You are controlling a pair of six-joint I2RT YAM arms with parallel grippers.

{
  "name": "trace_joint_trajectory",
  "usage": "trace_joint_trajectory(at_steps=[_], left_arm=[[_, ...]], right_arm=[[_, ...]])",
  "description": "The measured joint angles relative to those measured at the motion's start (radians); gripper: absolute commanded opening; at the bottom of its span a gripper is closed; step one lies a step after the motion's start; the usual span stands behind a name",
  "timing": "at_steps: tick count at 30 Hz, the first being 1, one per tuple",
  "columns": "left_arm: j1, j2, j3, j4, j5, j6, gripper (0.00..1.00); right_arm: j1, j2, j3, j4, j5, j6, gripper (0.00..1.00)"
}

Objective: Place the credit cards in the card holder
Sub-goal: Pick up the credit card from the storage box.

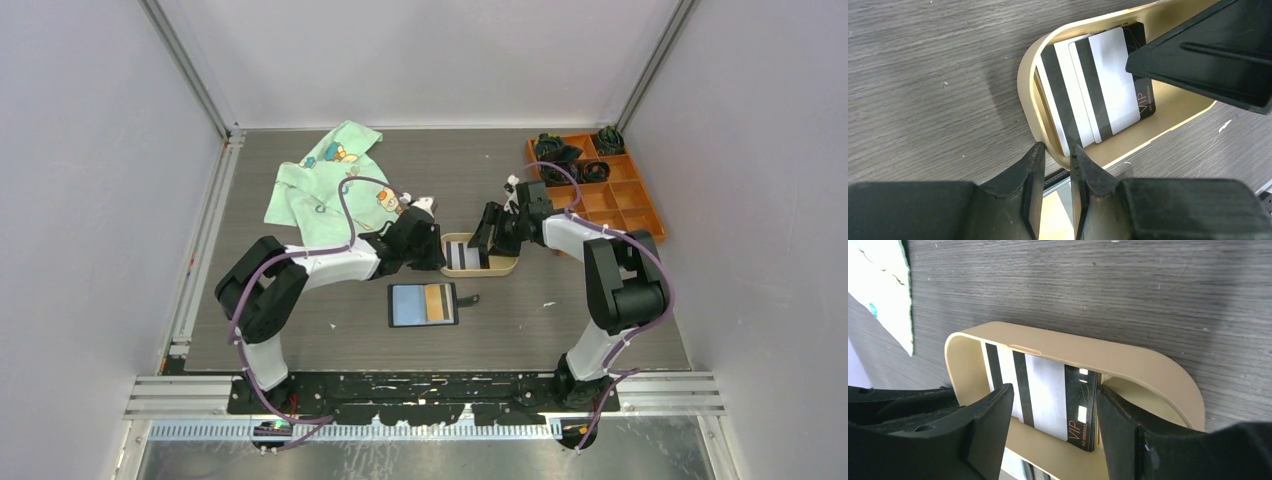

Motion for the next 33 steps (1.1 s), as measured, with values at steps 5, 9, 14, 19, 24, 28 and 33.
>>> trace_joint_trajectory(at_steps=[5, 9, 14, 19, 24, 28, 33], left_arm=[[0.000, 0.000, 0.003, -0.008, -0.006, -0.013, 0.25], [0.000, 0.000, 0.006, -0.019, -0.010, -0.016, 0.25], [0.000, 0.000, 0.014, -0.037, -0.018, -0.019, 0.25], [-0.002, 0.005, 0.019, -0.035, -0.015, -0.023, 0.25], [-0.013, 0.006, 0.021, -0.034, -0.013, -0.023, 0.25], [-0.013, 0.006, 0.021, -0.034, -0.013, -0.023, 0.25], [-0.013, 0.009, 0.032, -0.040, -0.013, -0.023, 0.25]], right_arm=[[-0.031, 0.000, -0.023, 0.049, -0.061, 0.041, 0.63], [-0.044, 0.000, -0.031, 0.085, -0.095, 0.066, 0.61], [-0.053, 0.000, -0.034, 0.130, -0.133, 0.089, 0.57], [-0.038, -0.001, -0.035, 0.152, -0.214, 0.116, 0.54], [-0.019, -0.001, -0.037, 0.151, -0.261, 0.122, 0.52], [-0.019, -0.001, -0.037, 0.136, -0.260, 0.117, 0.52], [-0.019, -0.001, -0.037, 0.110, -0.245, 0.105, 0.53]])
